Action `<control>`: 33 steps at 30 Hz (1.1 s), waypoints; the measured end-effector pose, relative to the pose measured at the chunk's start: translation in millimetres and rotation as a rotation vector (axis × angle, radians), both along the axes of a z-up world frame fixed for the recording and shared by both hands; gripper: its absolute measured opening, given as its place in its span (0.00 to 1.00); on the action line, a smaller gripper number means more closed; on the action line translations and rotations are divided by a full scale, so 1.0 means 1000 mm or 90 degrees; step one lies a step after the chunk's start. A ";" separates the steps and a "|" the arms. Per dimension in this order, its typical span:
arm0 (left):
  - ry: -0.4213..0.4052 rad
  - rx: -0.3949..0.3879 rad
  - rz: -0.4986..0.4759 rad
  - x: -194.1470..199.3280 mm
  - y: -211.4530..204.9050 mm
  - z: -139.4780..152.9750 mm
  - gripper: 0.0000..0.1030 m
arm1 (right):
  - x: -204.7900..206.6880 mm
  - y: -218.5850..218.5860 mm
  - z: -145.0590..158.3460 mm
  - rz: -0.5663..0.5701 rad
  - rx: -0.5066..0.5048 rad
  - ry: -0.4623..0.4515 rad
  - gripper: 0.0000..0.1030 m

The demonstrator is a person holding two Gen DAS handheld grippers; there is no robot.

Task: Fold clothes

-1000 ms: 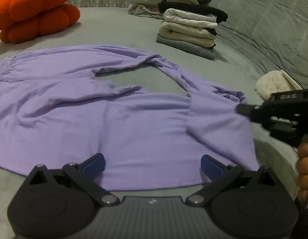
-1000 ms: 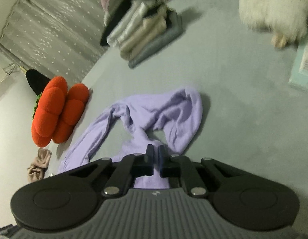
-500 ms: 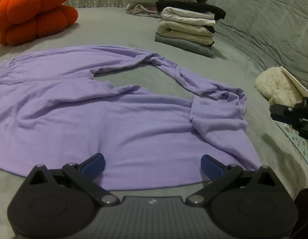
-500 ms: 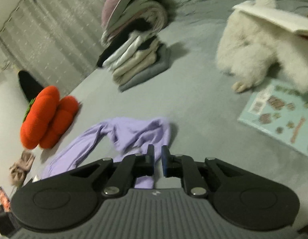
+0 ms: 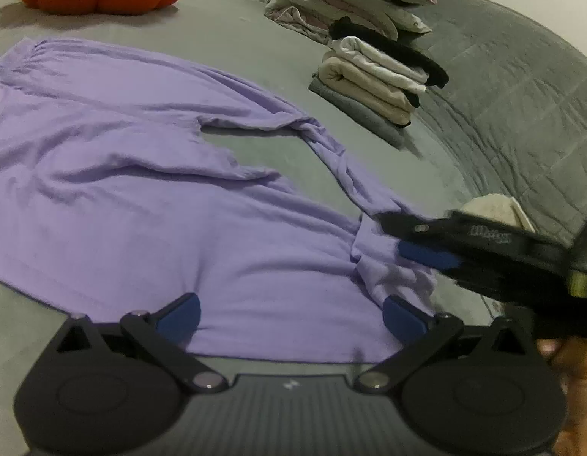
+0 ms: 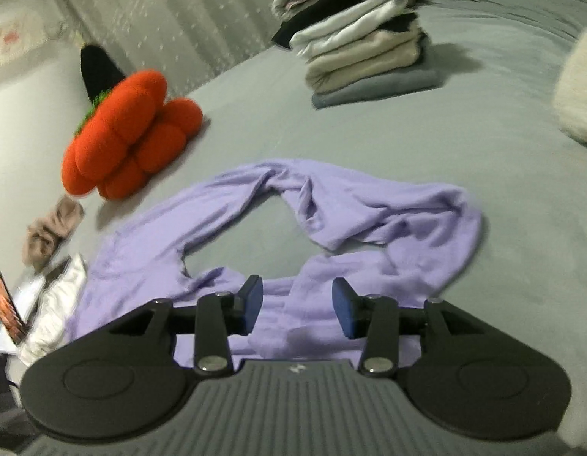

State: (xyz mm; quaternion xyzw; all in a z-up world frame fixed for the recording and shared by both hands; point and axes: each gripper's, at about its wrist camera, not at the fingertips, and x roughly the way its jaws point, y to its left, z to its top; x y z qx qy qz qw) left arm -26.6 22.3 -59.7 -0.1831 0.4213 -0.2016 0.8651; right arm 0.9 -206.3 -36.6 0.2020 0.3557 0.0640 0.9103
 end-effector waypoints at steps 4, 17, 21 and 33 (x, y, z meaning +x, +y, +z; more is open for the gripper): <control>-0.003 0.002 -0.009 0.001 0.000 -0.001 0.99 | 0.009 0.013 -0.017 0.003 -0.076 0.011 0.23; -0.010 0.019 -0.012 0.000 -0.003 -0.002 0.99 | -0.036 -0.045 0.010 -0.094 -0.053 -0.058 0.03; -0.011 0.026 -0.013 0.000 -0.005 -0.002 0.99 | -0.057 -0.068 0.022 -0.136 -0.054 -0.081 0.03; -0.018 0.108 -0.032 0.000 -0.026 0.005 1.00 | -0.110 -0.112 0.025 -0.237 -0.067 -0.061 0.03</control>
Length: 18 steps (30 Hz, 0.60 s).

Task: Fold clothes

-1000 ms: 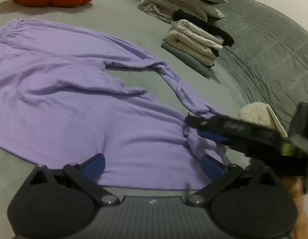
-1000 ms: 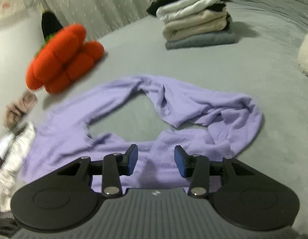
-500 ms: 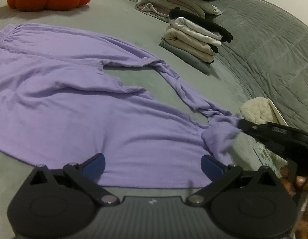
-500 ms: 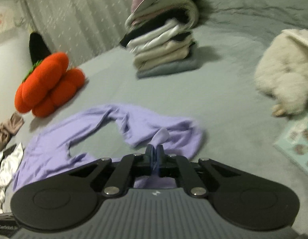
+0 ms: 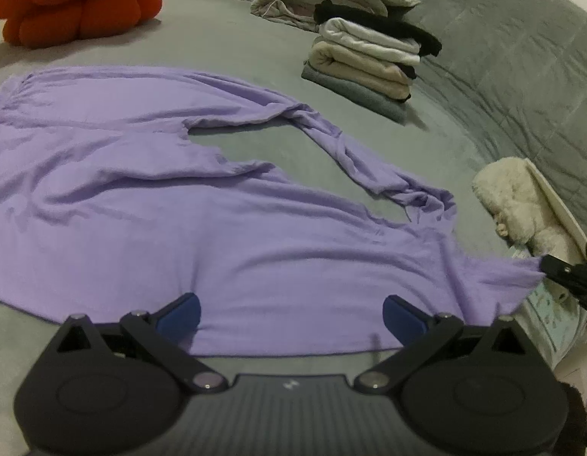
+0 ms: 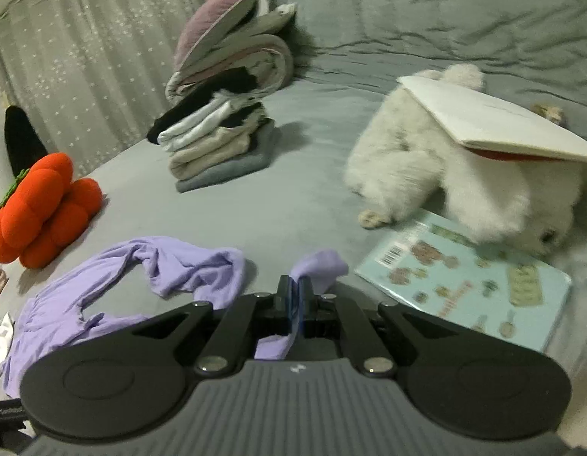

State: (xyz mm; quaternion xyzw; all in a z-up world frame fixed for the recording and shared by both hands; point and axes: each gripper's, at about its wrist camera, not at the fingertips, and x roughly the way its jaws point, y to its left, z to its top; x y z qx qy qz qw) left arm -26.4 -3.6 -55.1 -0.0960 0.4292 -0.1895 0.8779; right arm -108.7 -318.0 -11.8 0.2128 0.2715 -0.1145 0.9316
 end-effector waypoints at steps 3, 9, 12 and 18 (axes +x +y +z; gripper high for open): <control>0.007 -0.006 -0.014 0.004 -0.011 0.003 1.00 | -0.001 -0.006 0.003 0.004 0.018 -0.001 0.03; 0.008 -0.010 -0.049 0.006 -0.038 0.009 0.99 | 0.029 -0.009 0.006 0.034 0.035 0.003 0.03; 0.000 0.002 -0.074 0.008 -0.055 0.013 0.99 | 0.054 -0.011 0.005 0.051 0.048 0.014 0.04; -0.019 0.022 -0.122 0.017 -0.087 0.024 0.99 | 0.081 -0.012 0.001 0.083 0.048 0.032 0.15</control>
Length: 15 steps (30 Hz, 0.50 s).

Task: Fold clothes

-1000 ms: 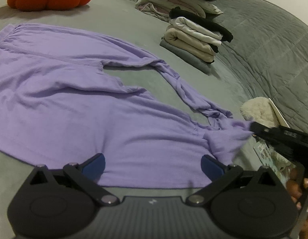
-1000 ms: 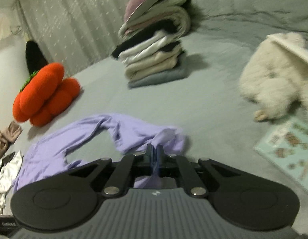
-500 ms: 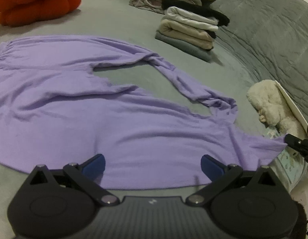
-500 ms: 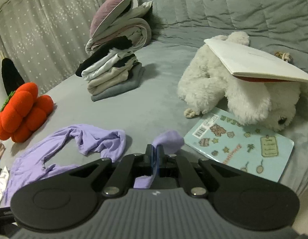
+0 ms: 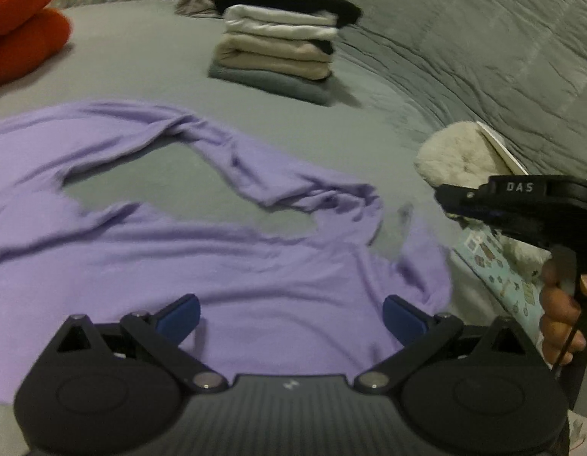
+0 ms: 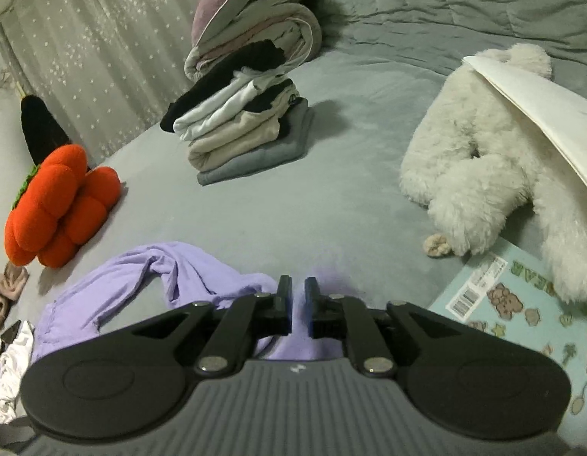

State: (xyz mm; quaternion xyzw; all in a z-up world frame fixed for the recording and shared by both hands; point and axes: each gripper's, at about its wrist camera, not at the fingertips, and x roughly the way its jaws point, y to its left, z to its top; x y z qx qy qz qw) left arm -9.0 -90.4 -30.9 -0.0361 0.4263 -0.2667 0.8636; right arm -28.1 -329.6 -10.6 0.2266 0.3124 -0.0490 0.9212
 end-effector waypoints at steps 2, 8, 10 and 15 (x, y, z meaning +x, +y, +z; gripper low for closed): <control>-0.001 0.000 -0.012 0.004 -0.008 0.002 0.99 | -0.009 -0.004 0.002 0.000 0.002 -0.009 0.19; 0.003 0.005 -0.047 0.015 -0.037 0.002 0.99 | -0.042 -0.029 -0.004 -0.044 0.022 -0.020 0.51; 0.004 0.007 -0.057 0.017 -0.048 0.001 0.99 | -0.052 -0.036 -0.007 -0.051 0.034 -0.016 0.51; 0.013 0.011 -0.073 0.017 -0.066 -0.004 0.99 | -0.066 -0.042 -0.018 -0.047 0.064 -0.005 0.51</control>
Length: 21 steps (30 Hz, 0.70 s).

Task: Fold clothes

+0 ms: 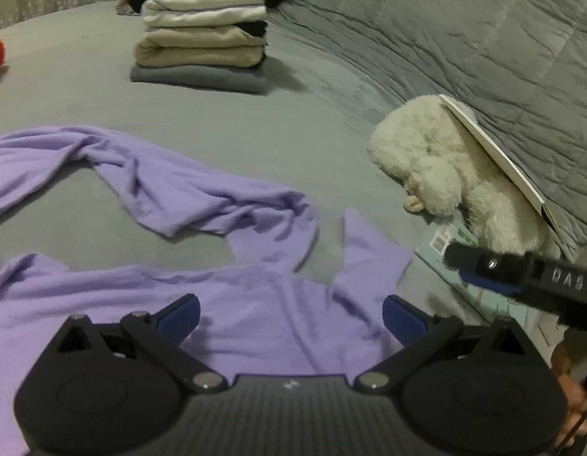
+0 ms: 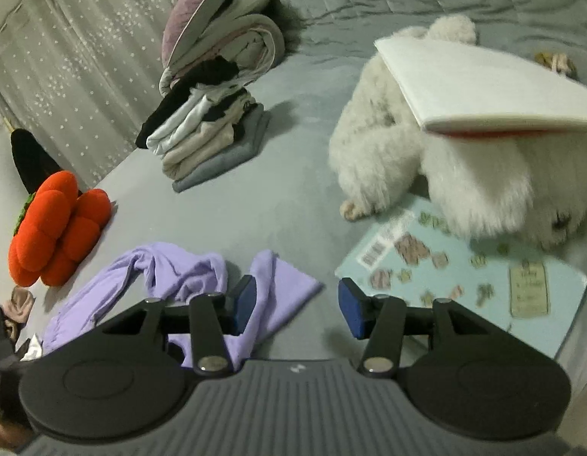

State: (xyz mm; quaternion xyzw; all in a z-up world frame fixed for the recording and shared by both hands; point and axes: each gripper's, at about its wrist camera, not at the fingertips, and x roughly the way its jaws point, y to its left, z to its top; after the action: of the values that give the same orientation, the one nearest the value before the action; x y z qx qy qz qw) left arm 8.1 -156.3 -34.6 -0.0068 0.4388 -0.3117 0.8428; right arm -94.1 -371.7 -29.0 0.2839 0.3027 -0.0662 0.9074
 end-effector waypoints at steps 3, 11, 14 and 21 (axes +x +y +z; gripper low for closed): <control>0.008 0.002 0.001 -0.002 -0.002 -0.004 0.99 | 0.002 0.002 -0.009 0.010 0.009 0.013 0.43; 0.026 -0.023 0.031 -0.012 0.022 -0.008 0.99 | 0.031 0.011 -0.027 0.027 -0.031 0.032 0.19; 0.025 -0.027 0.043 -0.015 0.030 -0.008 0.99 | 0.039 0.011 -0.029 0.018 -0.053 0.036 0.02; 0.027 -0.037 0.054 -0.017 0.045 -0.007 0.99 | 0.014 0.011 0.008 -0.034 -0.129 -0.006 0.01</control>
State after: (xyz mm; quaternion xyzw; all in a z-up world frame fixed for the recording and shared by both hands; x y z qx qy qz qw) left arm -9.0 -111.2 -41.5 -0.0563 0.4466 -0.2878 0.8453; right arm -80.2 -360.8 -20.7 0.1986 0.2825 -0.1194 0.9309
